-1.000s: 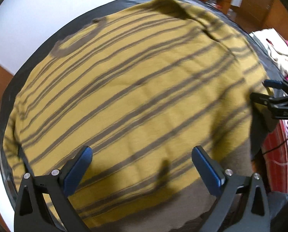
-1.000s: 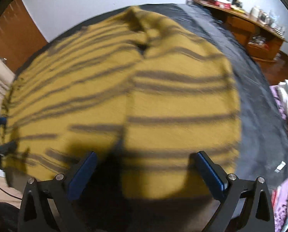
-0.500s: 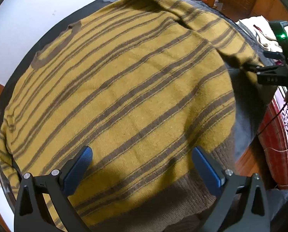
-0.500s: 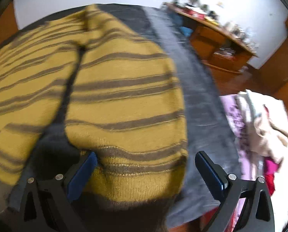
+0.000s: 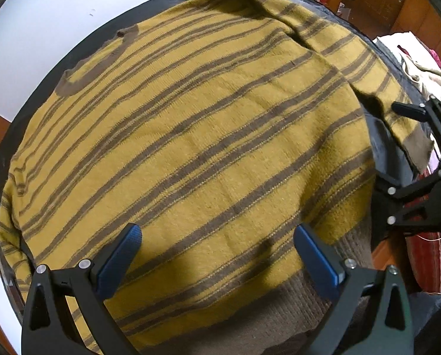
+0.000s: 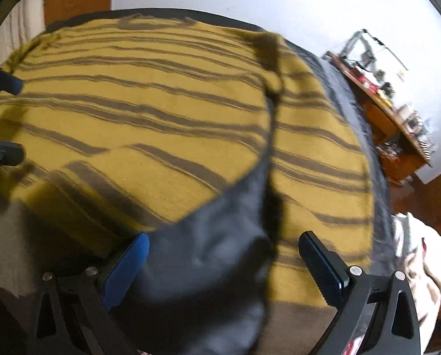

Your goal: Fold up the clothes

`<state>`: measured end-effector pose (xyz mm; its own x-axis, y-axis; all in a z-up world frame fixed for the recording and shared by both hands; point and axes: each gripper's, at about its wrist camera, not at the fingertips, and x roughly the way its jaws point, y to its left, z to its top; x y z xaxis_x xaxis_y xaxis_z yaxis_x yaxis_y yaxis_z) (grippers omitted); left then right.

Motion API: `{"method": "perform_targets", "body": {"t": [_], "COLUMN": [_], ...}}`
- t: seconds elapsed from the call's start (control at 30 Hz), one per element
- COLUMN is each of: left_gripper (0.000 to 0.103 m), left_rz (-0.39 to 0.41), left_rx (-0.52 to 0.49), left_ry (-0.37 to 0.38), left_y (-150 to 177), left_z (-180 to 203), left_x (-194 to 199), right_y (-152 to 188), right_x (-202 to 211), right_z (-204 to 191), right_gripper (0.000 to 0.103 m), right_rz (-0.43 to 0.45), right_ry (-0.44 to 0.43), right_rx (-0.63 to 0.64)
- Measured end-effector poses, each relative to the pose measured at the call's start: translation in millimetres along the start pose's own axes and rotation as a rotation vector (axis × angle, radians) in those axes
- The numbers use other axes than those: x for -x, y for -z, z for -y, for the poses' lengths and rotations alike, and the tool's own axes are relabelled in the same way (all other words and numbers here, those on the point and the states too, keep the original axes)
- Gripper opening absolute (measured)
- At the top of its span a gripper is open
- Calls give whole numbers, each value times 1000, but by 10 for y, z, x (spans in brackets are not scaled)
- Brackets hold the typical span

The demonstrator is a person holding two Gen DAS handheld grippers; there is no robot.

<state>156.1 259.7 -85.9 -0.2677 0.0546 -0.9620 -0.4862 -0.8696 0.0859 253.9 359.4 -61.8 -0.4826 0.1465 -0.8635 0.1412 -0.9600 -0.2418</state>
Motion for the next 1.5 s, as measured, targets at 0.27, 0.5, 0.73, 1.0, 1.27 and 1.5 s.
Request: {"method": "perform_targets", "body": {"t": [0.27,0.5,0.73,1.0,1.27,1.5], "left_gripper": [103,103,103,103,103,103], "left_rz": [8,-8,-33,-48,-54,-24], "left_rx": [27,111,190,170,199,265], "left_ry": [13,-5,-9,-11,-61,-79], "left_y": [75,124,240,189,179,171], "left_z": [-75,-401,-676,-660,-731,-826], "left_x": [150,126,70,-51,-93,21], "right_y": [-395,-832,-1093,-913,-639,-527], "right_x": [-62,-161,-380,-276,-190,-77], "right_z": [10,-107,-269,-87,178,149], "right_gripper": [103,103,103,103,103,103], "right_rz": [46,63,11,-7,34,-9], "right_ry": [-134,-278,-462,-804,-782,-334], "right_rx": [-117,-173,-254,-445,-590,-408]}}
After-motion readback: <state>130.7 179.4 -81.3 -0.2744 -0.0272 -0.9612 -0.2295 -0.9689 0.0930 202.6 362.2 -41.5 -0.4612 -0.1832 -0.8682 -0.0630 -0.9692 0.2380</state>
